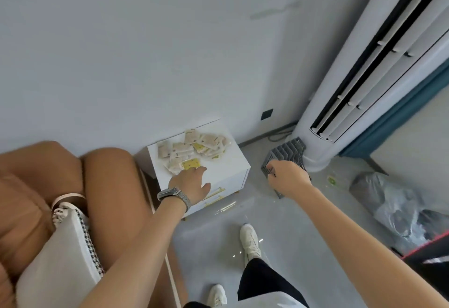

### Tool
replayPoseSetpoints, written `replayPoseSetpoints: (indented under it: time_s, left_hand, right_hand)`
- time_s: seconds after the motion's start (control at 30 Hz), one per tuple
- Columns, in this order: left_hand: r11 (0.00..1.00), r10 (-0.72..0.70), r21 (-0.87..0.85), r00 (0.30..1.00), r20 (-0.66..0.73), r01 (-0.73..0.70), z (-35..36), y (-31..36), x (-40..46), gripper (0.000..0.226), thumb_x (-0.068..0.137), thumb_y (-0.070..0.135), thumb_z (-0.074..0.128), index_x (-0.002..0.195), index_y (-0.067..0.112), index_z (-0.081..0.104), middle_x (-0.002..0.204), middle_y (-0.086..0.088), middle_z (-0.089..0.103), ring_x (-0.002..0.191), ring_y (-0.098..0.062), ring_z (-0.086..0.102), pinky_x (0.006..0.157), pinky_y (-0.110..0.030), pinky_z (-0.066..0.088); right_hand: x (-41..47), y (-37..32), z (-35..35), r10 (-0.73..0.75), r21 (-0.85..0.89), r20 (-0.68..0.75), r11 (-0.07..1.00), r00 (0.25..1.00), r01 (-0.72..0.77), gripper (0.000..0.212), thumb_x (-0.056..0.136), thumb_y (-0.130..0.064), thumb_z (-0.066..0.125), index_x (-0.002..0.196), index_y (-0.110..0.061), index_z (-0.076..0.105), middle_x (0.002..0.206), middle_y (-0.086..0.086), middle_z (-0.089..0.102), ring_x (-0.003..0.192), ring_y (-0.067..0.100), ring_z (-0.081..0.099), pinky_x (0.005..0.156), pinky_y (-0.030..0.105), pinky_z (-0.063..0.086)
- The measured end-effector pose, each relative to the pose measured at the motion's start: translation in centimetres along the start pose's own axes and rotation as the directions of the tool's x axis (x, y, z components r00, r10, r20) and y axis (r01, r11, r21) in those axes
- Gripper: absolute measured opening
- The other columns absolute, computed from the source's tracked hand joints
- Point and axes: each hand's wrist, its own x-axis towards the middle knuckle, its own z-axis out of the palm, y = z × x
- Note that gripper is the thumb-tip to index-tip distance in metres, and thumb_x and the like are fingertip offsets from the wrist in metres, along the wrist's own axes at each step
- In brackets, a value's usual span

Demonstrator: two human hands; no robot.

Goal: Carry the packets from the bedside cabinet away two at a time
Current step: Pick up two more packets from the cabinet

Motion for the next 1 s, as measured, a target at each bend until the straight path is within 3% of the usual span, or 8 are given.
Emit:
replayPoseSetpoints:
  time_s: [0.07,0.33,0.5,0.67,0.8,0.9,1.0]
  left_hand:
    - [0.998,-0.043,-0.035,0.999,0.005,0.043,-0.7,-0.6,3.5,0.057,0.097,0.047,0.040,0.149,0.026,0.029,0.143,-0.002,0.047,0.127,-0.025,0.048,0.092,-0.038,0.048]
    - [0.957,-0.220,-0.168,0.969,0.108,0.236,0.6,-3.9,15.7,0.055,0.097,0.046,0.040,0.148,0.028,0.030,0.142,-0.002,0.047,0.126,-0.025,0.049,0.094,-0.038,0.048]
    - [0.902,-0.293,-0.268,0.935,0.198,0.339,4.1,-6.7,21.4,0.062,0.092,0.048,0.052,0.147,0.028,0.030,0.136,-0.002,0.048,0.124,-0.025,0.049,0.094,-0.042,0.049]
    - [0.857,-0.312,-0.363,0.929,0.200,0.366,8.3,-8.4,26.9,0.062,0.094,0.044,0.052,0.149,0.028,0.029,0.146,0.001,0.042,0.134,-0.023,0.040,0.102,-0.040,0.044]
    - [0.825,-0.359,-0.386,0.910,0.209,0.414,11.6,-9.2,29.2,0.052,0.098,0.040,0.046,0.146,0.024,0.035,0.142,-0.001,0.046,0.130,-0.023,0.043,0.098,-0.039,0.045]
    - [0.793,-0.357,-0.421,0.896,0.264,0.440,13.9,-9.5,30.2,0.050,0.098,0.038,0.046,0.145,0.023,0.036,0.143,-0.002,0.045,0.130,-0.023,0.044,0.100,-0.038,0.045]
    - [0.762,-0.347,-0.471,0.894,0.283,0.445,15.4,-9.5,31.2,0.048,0.098,0.037,0.047,0.143,0.021,0.040,0.140,-0.003,0.046,0.128,-0.022,0.046,0.100,-0.038,0.045]
  right_hand:
    - [4.8,0.2,-0.9,-0.026,-0.027,0.012,0.999,1.000,0.026,0.038,0.094,-0.026,0.043,0.131,-0.028,0.051,0.127,-0.001,0.060,0.115,0.023,0.054,0.072,0.029,0.040]
    - [22.8,-1.8,0.9,-0.155,-0.089,0.234,0.980,0.960,0.180,0.051,0.091,-0.032,0.050,0.141,-0.030,0.043,0.134,-0.003,0.056,0.122,0.022,0.052,0.092,0.039,0.051]
    - [31.1,-5.5,7.1,-0.224,-0.123,0.261,0.957,0.939,0.263,0.045,0.096,-0.034,0.047,0.140,-0.025,0.044,0.130,-0.002,0.057,0.119,0.020,0.053,0.086,0.035,0.052]
    - [36.9,-9.5,15.3,-0.314,-0.140,0.272,0.922,0.910,0.360,0.044,0.098,-0.035,0.046,0.139,-0.022,0.041,0.133,0.000,0.054,0.123,0.022,0.046,0.095,0.034,0.043]
    - [40.1,-11.0,20.2,-0.302,-0.092,0.160,0.943,0.940,0.319,0.067,0.096,-0.030,0.053,0.152,-0.019,0.018,0.158,0.009,0.018,0.147,0.027,0.013,0.120,0.038,0.019]
    - [42.9,-11.5,23.1,-0.290,-0.230,0.171,0.917,0.942,0.324,0.081,0.096,-0.045,0.047,0.155,-0.015,0.000,0.162,0.012,0.000,0.150,0.029,-0.005,0.122,0.044,0.004]
    - [45.5,-11.8,25.0,-0.238,-0.300,0.197,0.909,0.951,0.289,0.090,0.089,-0.067,0.042,0.154,-0.023,-0.002,0.162,0.012,0.002,0.150,0.031,0.000,0.120,0.048,0.002]
